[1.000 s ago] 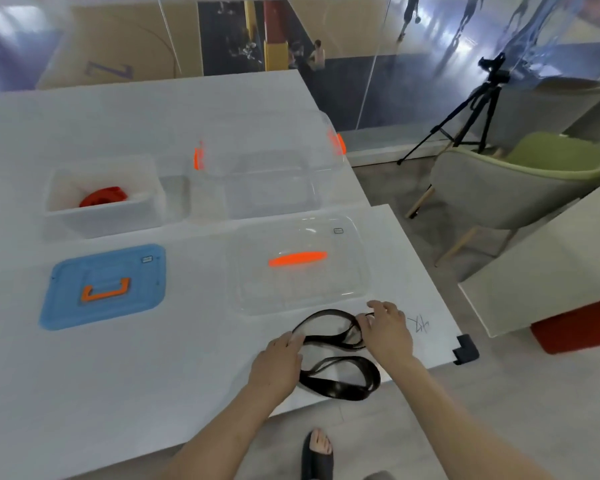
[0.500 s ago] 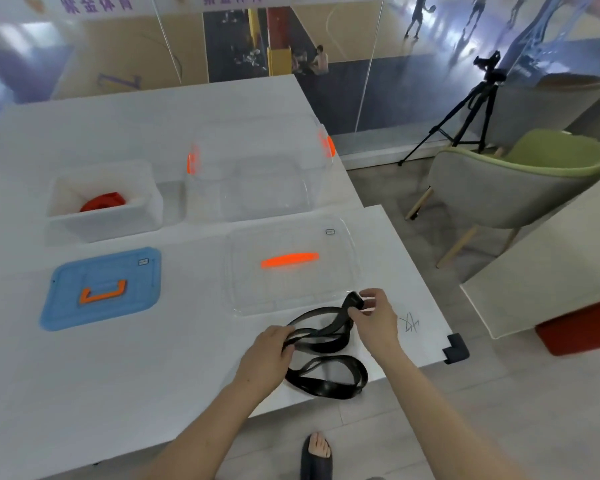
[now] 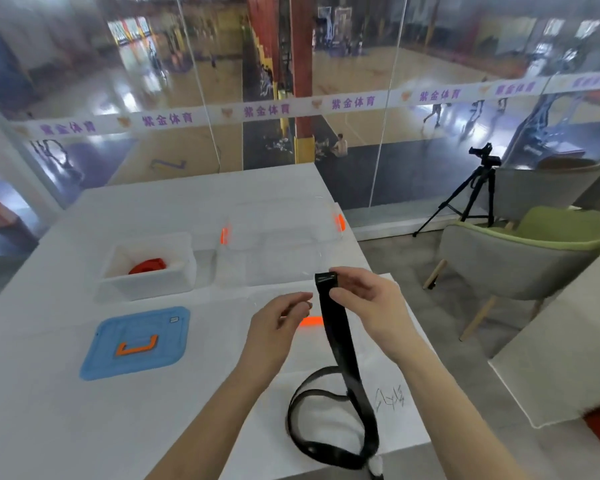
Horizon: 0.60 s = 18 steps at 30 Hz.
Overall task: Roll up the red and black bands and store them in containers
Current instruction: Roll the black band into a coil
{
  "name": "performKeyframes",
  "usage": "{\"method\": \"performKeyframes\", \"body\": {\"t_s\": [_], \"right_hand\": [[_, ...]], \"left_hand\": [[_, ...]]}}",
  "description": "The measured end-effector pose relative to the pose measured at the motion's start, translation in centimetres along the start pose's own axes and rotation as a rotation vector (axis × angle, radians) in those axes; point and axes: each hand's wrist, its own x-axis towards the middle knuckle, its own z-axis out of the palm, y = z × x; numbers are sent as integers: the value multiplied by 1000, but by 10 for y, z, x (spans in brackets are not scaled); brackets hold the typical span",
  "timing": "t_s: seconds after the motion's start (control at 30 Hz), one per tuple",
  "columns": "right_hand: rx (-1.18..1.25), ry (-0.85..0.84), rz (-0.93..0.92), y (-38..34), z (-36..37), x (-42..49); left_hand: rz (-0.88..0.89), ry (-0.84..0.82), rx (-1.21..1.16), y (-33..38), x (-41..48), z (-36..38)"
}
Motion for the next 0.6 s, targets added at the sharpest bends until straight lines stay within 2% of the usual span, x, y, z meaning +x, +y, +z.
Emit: {"method": "performKeyframes", "body": {"t_s": [0.17, 0.3, 0.43, 0.6], "right_hand": [[-11, 74, -64, -17, 2, 8], [11, 79, -85, -19, 3, 8], [22, 30, -86, -14, 0, 5], [-31, -126, -7, 10, -4, -7]], "left_hand": [[73, -24, -33, 35, 7, 3], [56, 23, -45, 45, 8, 4], [67, 20, -53, 51, 8, 6], [101, 51, -85, 63, 11, 6]]}}
